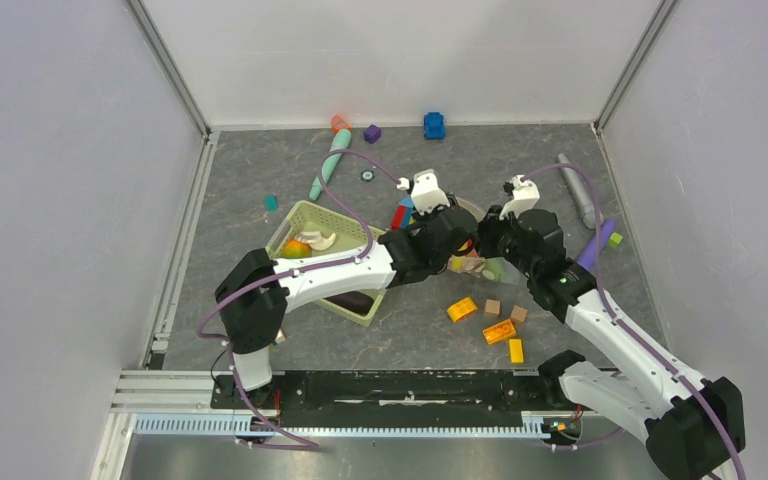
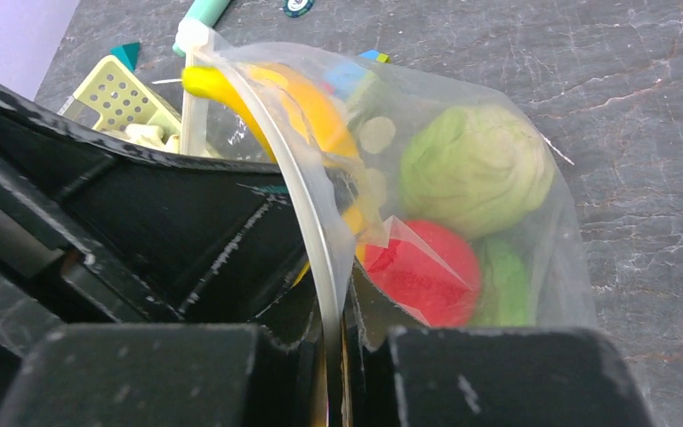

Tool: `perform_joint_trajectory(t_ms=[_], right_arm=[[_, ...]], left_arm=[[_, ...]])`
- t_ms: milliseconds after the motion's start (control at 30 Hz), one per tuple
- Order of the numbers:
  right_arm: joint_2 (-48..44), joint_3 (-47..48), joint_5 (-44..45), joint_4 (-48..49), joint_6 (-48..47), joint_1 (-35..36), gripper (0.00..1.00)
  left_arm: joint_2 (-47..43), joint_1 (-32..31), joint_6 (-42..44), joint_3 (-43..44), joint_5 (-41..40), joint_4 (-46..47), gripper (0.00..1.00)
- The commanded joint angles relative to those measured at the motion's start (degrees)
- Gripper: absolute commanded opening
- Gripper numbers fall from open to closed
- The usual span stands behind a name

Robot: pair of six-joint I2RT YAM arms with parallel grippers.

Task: Place the food in the zip-top bag and seal the zipper
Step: Place the fake fruit in the zipper food storage bag.

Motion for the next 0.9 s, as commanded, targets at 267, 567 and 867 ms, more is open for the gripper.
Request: perform_joint_trajectory(t_ms=[267,567,867], right_arm=[[-1.7,0.2,-3.3,3.8,1.1,0.3,0.12],[-2.9,-0.5,-3.3,5.7,1.6,0.3,0.12],[-2.7,-0.6,-3.4,6.0,1.6,0.2,0.12]], left_arm=[[1.8,-0.7,3.9,2.5,2.0,3.3,0.29],[2.5,-0.6,10.2,2.6,7.0,5.6,0.26],[2.7,-0.6,10.7,2.5,5.7,3.1,0.46]])
